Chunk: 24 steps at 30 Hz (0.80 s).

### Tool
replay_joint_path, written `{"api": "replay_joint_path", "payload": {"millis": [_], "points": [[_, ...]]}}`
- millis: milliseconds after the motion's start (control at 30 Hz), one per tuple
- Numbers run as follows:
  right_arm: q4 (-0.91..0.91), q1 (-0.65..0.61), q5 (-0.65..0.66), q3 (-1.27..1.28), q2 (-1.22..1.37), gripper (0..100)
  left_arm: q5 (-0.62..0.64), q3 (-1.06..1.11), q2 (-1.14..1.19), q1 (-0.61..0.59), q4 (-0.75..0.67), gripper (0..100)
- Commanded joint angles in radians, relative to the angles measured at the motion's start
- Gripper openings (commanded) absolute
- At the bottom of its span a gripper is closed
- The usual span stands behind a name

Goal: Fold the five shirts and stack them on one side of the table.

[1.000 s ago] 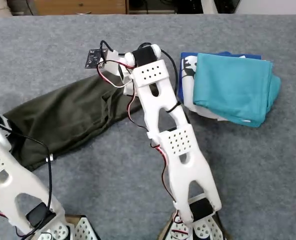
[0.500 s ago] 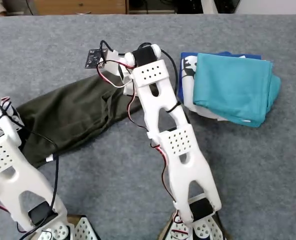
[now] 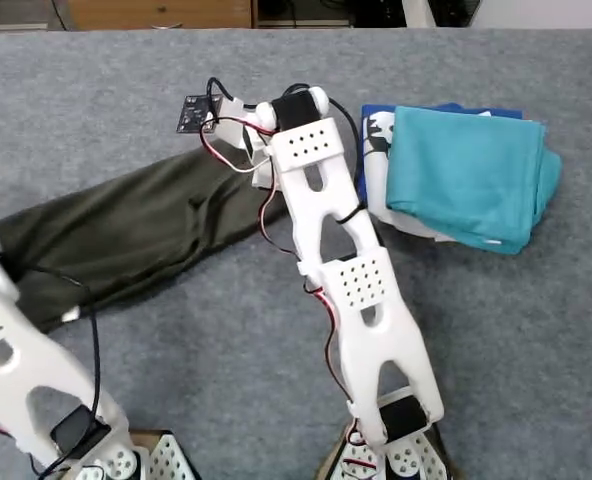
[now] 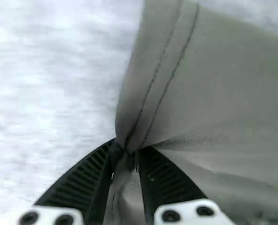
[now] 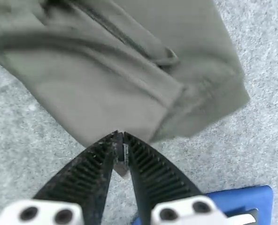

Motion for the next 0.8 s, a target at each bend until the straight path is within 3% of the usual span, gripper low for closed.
{"api": "replay_joint_path", "payload": {"millis": [0, 267, 400, 567, 767], "points": [[0.015, 0.019, -0.014, -0.044, -0.076, 0.2, -0.052, -0.061, -0.018, -0.078, 0.012, 2], [0.011, 0.024, -0.014, -0.05, -0.076, 0.2, -0.124, -0.203, -0.019, -0.226, 0.012, 2], [-0.012, 0.022, -0.069, -0.13, -0.07, 0.2, -0.13, -0.321, -0.019, -0.233, 0.014, 2], [-0.133, 0.022, -0.221, -0.234, -0.07, 0.2, -0.124, -0.238, -0.148, -0.126, 0.015, 2], [-0.301, 0.025, -0.44, -0.286, -0.074, 0.2, -0.124, 0.126, -0.435, 0.167, 0.014, 2]]}}
